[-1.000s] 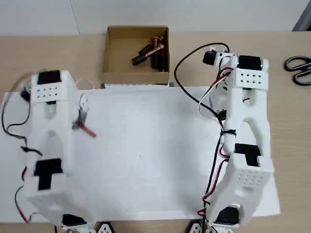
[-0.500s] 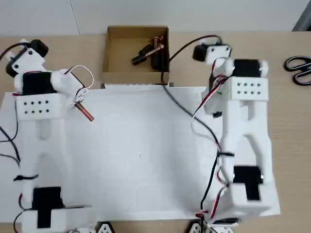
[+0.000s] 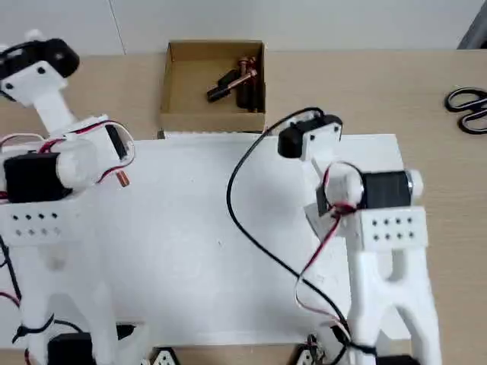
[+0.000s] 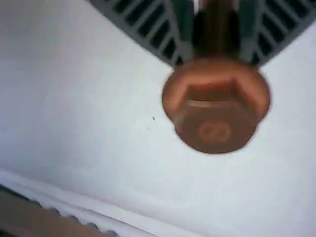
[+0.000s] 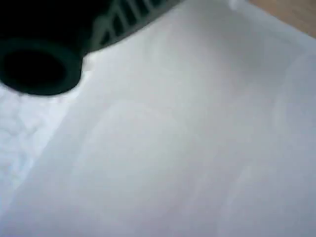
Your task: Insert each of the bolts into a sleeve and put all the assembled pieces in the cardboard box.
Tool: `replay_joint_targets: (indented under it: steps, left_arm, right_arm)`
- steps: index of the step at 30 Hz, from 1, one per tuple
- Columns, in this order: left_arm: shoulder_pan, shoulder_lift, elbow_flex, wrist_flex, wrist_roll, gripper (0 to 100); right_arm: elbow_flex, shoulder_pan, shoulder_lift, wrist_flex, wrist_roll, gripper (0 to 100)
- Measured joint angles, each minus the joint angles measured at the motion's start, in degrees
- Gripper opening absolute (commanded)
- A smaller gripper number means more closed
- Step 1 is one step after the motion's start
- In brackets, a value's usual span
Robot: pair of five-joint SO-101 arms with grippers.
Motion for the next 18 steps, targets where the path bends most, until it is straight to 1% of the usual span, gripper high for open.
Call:
replay_joint_targets:
  steps: [5, 9, 12, 18]
  left_arm:
    - [4.8, -4.6, 0.0, 0.7, -6.1, 1]
    - [7.0, -7.0, 0.5, 0.7, -7.9, 1]
    - [7.1, -7.5, 3.3, 0.7, -8.8, 1]
    - [7.2, -7.5, 5.5, 0.7, -15.2, 1]
  right_arm:
    - [2.2, 0.4, -7.9, 0.0, 0.0, 0.4]
    - [7.0, 0.3, -13.7, -2.5, 0.2, 0.4]
    - [12.1, 0.3, -18.7, -6.9, 0.4, 0.4]
    - [27.0, 0.3, -29.6, -20.4, 0.4, 0.3]
